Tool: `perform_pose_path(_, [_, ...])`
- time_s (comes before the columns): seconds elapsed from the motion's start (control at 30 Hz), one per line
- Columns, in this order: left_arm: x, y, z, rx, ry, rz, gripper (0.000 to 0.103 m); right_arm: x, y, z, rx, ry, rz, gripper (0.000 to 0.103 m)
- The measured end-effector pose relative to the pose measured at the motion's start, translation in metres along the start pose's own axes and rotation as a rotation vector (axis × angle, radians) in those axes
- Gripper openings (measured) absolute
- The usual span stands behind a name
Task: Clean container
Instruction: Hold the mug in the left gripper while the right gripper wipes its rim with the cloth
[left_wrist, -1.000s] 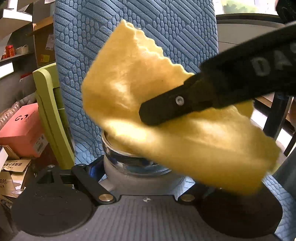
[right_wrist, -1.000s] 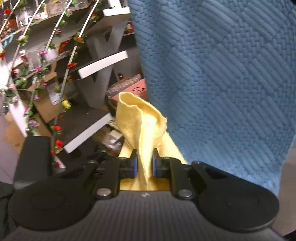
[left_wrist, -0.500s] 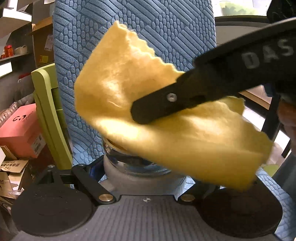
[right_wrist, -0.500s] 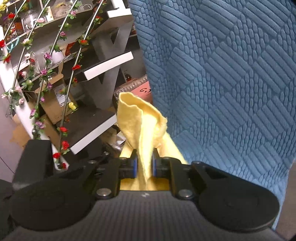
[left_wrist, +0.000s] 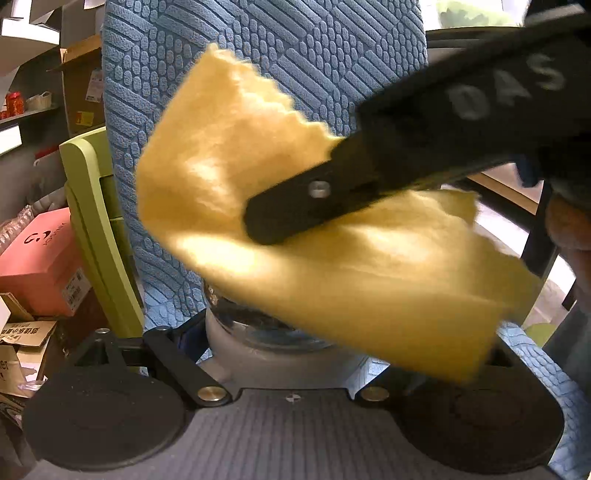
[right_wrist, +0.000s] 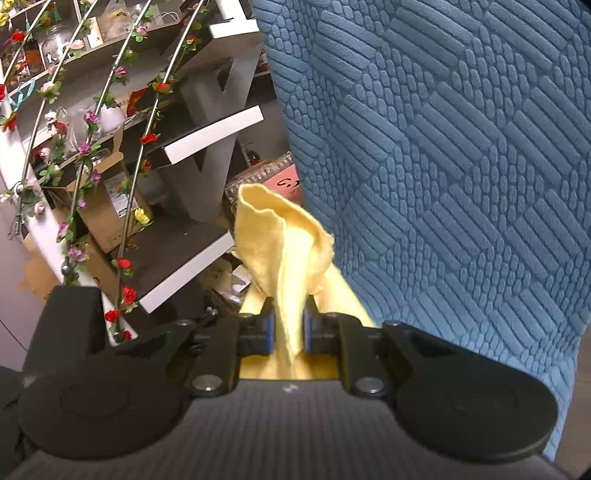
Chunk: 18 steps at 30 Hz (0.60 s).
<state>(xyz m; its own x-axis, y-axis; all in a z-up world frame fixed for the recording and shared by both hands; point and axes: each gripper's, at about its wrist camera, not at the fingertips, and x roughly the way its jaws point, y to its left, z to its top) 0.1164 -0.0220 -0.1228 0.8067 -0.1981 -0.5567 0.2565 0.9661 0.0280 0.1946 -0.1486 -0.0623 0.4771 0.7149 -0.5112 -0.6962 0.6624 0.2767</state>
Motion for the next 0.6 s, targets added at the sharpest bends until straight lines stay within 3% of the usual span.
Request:
perform_pose_path(0.23, [0.001,0.006,0.001,0.0,0.005,0.0,0.091,-0.004,0.005,-0.001,-0.02,0.044,0.063,0.015])
perform_pose_path(0.47, [0.007,0.023,0.004,0.001,0.004,-0.004,0.091,-0.005,0.007,-0.001,-0.07,0.023,-0.013,0.015])
perform_pose_path(0.6, [0.014,0.02,0.003,0.002,0.006,0.002,0.091,-0.001,0.009,-0.001,-0.064,0.025,0.005,0.015])
